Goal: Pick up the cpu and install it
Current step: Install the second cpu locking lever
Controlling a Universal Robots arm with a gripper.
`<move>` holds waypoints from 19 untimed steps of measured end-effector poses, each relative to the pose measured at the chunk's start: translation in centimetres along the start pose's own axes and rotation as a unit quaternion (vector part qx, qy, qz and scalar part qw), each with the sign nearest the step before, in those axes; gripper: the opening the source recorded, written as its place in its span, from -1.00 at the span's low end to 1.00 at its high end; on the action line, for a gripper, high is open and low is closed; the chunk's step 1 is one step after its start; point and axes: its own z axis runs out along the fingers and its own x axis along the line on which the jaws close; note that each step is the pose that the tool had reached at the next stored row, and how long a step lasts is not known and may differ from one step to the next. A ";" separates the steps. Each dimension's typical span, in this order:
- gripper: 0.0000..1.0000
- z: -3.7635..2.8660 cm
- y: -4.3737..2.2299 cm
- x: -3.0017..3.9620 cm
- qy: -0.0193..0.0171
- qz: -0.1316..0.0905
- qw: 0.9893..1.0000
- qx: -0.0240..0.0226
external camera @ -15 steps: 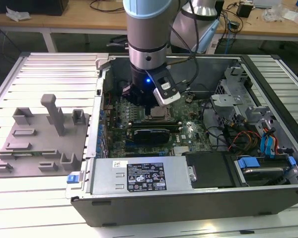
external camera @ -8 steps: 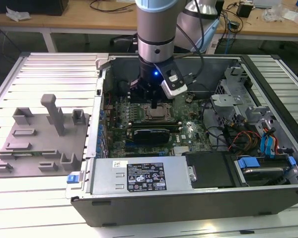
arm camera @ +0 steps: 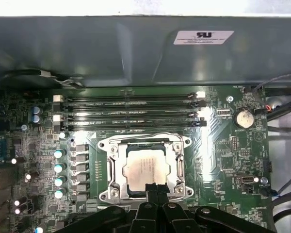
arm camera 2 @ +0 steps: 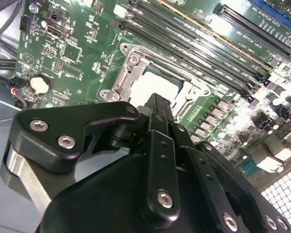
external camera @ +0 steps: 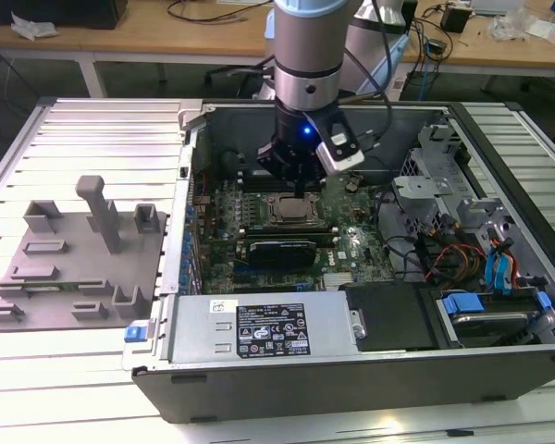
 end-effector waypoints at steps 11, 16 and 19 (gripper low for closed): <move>-0.79 0.01 -0.12 -0.09 0.000 0.001 1.000 0.001; -0.79 0.02 -0.12 -0.09 0.003 0.001 1.000 0.005; -0.79 0.02 -0.12 -0.09 0.004 0.001 1.000 0.007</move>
